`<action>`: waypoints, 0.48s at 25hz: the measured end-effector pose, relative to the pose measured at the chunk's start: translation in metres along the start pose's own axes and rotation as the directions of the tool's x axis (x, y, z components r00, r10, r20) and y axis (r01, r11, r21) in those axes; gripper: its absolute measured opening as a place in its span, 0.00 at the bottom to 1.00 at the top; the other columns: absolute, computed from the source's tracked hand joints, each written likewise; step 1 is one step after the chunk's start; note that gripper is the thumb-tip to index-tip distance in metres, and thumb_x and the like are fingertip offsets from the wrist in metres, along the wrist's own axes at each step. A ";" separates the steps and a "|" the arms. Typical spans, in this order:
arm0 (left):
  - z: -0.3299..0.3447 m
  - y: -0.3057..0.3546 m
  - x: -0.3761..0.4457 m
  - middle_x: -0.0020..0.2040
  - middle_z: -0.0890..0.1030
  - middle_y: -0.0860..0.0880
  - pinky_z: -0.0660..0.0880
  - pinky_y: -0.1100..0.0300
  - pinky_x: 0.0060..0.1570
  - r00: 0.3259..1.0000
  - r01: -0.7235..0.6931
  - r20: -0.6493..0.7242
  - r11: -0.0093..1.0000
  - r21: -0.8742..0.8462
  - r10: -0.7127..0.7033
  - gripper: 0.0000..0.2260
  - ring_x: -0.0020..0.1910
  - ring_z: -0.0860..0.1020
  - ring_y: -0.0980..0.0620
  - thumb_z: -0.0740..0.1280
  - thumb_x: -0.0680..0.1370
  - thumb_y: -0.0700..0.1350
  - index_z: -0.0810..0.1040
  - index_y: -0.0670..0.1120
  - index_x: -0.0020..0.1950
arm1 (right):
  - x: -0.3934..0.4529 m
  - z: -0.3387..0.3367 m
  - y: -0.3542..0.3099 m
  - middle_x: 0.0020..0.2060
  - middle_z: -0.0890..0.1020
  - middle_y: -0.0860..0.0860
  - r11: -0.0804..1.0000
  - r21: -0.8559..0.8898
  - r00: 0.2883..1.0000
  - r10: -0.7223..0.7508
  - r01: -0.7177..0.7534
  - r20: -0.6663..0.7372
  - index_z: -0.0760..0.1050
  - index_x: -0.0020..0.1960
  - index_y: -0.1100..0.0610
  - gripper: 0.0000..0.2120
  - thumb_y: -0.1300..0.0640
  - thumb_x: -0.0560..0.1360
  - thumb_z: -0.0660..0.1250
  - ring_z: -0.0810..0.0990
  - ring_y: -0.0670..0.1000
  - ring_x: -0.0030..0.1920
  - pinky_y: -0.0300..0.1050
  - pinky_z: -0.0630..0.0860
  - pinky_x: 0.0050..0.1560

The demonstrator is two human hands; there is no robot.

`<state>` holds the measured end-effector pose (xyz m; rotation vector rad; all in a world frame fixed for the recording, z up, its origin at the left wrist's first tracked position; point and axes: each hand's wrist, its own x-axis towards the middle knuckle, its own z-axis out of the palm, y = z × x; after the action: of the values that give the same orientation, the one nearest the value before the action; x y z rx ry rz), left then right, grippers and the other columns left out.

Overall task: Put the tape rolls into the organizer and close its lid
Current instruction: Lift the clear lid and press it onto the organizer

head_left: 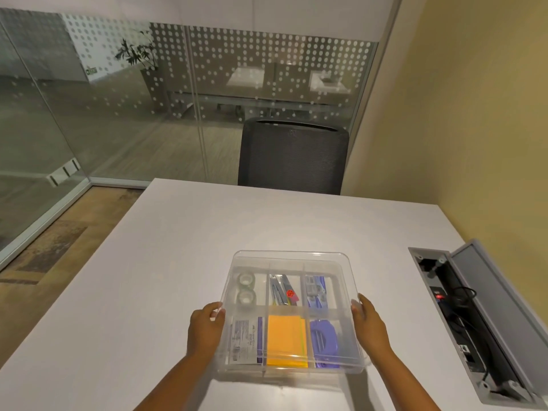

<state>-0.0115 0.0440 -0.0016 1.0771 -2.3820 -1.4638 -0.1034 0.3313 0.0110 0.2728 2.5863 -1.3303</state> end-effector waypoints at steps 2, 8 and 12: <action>0.008 0.001 0.000 0.54 0.76 0.35 0.74 0.46 0.52 0.997 0.000 -0.083 0.998 0.067 0.006 0.13 0.52 0.75 0.37 0.62 0.78 0.41 0.75 0.40 0.61 | 0.010 0.008 0.001 0.70 0.69 0.59 1.000 -0.004 1.000 0.015 -0.015 -0.008 0.60 0.73 0.60 0.21 0.55 0.82 0.52 0.69 0.61 0.69 0.54 0.66 0.68; 0.023 0.000 0.014 0.56 0.72 0.34 0.73 0.44 0.57 0.993 0.037 -0.117 0.998 0.055 -0.030 0.15 0.52 0.75 0.36 0.60 0.78 0.39 0.73 0.40 0.64 | 0.028 0.021 0.008 0.71 0.67 0.59 0.999 -0.027 1.000 0.030 -0.030 -0.005 0.60 0.73 0.62 0.21 0.57 0.82 0.52 0.66 0.60 0.71 0.52 0.63 0.70; 0.030 -0.006 0.013 0.54 0.72 0.36 0.74 0.47 0.55 0.995 0.064 -0.085 0.996 0.064 -0.058 0.15 0.49 0.76 0.38 0.57 0.79 0.40 0.72 0.43 0.65 | 0.033 0.018 0.014 0.71 0.68 0.59 0.999 -0.029 0.999 0.043 -0.043 0.010 0.60 0.73 0.61 0.21 0.57 0.82 0.52 0.67 0.61 0.70 0.55 0.64 0.70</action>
<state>-0.0320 0.0552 -0.0252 1.2114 -2.3754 -1.3386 -0.1290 0.3270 -0.0191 0.3138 2.5734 -1.2760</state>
